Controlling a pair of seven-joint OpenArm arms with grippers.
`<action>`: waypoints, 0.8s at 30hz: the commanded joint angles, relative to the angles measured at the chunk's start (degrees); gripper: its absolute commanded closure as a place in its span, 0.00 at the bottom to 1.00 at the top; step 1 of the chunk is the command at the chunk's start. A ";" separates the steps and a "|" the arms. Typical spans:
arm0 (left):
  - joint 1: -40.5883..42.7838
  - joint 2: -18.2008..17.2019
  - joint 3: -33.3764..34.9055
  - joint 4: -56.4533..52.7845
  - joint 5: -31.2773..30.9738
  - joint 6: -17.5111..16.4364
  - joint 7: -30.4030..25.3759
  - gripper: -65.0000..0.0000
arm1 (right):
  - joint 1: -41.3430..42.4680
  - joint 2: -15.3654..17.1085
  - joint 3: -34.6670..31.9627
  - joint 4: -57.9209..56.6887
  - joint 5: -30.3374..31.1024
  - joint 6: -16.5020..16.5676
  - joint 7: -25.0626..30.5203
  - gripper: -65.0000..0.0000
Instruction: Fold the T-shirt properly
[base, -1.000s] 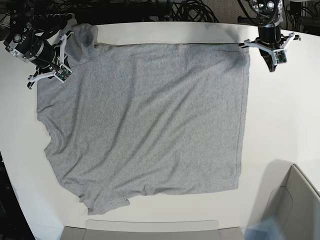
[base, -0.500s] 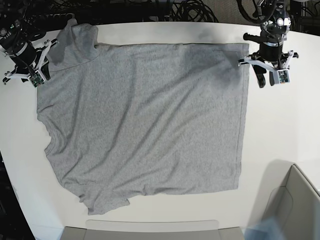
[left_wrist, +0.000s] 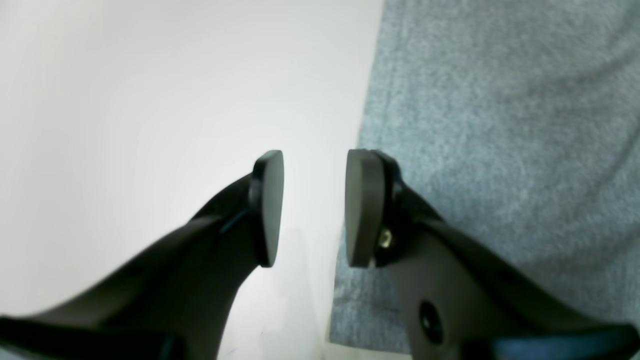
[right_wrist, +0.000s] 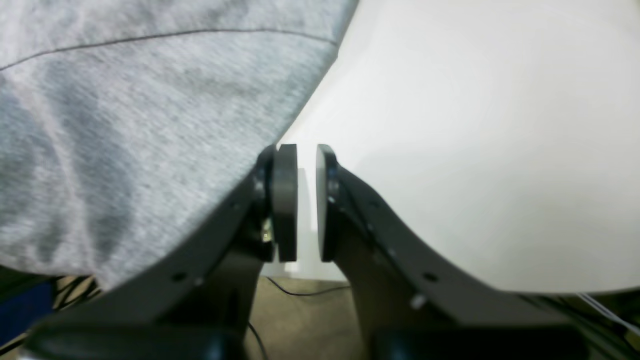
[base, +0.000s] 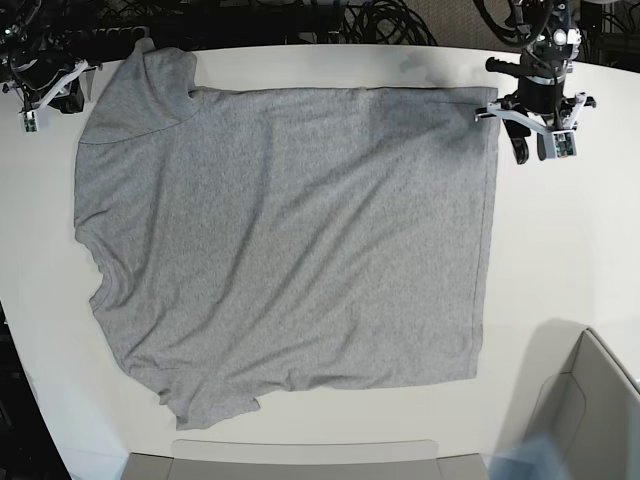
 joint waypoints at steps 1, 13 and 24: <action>1.01 -0.45 -0.21 0.92 0.31 0.35 -1.28 0.67 | 0.31 0.65 0.43 0.16 1.29 0.67 1.21 0.90; 3.30 -3.97 1.63 0.92 0.31 0.35 -1.54 0.67 | 2.07 -2.17 -0.10 -10.13 1.20 0.67 1.39 0.90; 3.39 -3.97 1.63 0.83 0.31 0.35 -1.37 0.67 | -0.92 -5.24 -4.41 -11.45 1.56 0.67 1.39 0.90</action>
